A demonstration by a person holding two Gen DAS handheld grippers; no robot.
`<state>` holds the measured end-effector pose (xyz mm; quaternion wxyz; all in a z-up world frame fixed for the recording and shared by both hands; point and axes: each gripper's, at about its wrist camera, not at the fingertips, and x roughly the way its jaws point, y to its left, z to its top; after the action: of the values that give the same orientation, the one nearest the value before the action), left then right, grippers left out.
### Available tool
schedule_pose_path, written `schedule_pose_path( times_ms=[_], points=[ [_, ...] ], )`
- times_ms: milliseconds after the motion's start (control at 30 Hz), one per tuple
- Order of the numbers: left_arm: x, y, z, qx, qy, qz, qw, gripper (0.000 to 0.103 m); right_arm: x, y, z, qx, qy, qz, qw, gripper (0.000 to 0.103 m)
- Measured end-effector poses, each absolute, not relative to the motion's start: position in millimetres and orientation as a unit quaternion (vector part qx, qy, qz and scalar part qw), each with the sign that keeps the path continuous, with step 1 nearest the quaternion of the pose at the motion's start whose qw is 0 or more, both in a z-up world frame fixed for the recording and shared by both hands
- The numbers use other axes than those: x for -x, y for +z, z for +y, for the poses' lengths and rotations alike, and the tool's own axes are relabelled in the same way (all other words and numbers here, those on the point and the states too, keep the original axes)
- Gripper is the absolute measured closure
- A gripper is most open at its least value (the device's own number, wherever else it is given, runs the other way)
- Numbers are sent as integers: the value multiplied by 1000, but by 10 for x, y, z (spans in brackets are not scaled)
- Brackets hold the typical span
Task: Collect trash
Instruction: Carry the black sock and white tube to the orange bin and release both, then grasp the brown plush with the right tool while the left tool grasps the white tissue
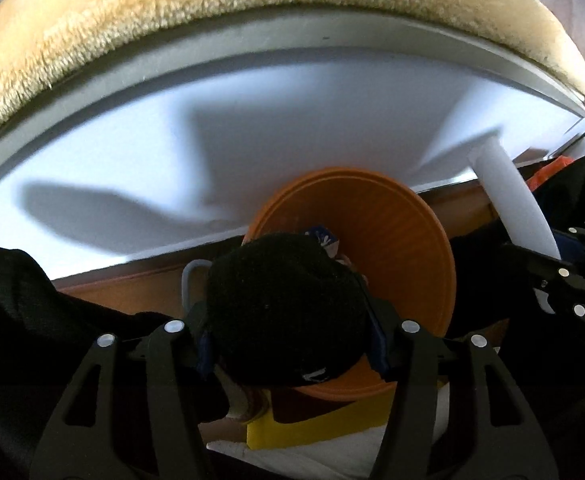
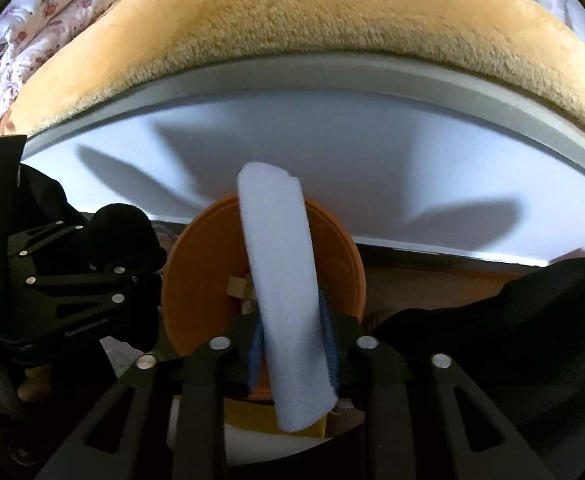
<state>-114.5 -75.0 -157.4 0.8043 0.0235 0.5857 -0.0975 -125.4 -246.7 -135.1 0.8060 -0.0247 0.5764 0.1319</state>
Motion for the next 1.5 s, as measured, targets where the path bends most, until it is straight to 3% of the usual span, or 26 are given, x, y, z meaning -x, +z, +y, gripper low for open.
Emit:
schedule_pose_path(
  times_ms=[67, 367, 533, 633, 800, 1100, 1200, 1400, 1500],
  points=[
    [1131, -1600, -749, -24, -92, 590, 802, 40, 1204, -1360, -2470, 22, 130, 578, 806, 64],
    [1148, -1485, -740, -23, -90, 569, 817, 37, 1260, -1228, -2655, 2, 128, 563, 817, 64],
    [1206, -1026, -778, -25, -104, 503, 858, 35, 1281, -597, -2824, -1, 181, 499, 848, 63],
    [1175, -718, -769, -29, -108, 458, 882, 30, 1077, -239, -2919, 5, 198, 462, 864, 51],
    [874, -400, -799, -27, -104, 417, 903, 30, 330, 133, -3075, 34, 171, 418, 892, 51],
    [-240, 104, -748, -31, -80, 363, 928, 28, -1543, 155, -3135, 41, 97, 403, 909, 50],
    [-718, 138, -709, -19, -70, 366, 928, 23, -2103, 98, -3144, 53, 70, 416, 905, 41],
    [-1290, -21, -571, 9, -50, 388, 920, 22, -2810, -101, -3121, 56, 64, 439, 895, 39],
    [-1403, -151, -538, 22, -54, 409, 911, 22, -2943, -180, -3065, 48, 81, 438, 894, 32]
  ],
)
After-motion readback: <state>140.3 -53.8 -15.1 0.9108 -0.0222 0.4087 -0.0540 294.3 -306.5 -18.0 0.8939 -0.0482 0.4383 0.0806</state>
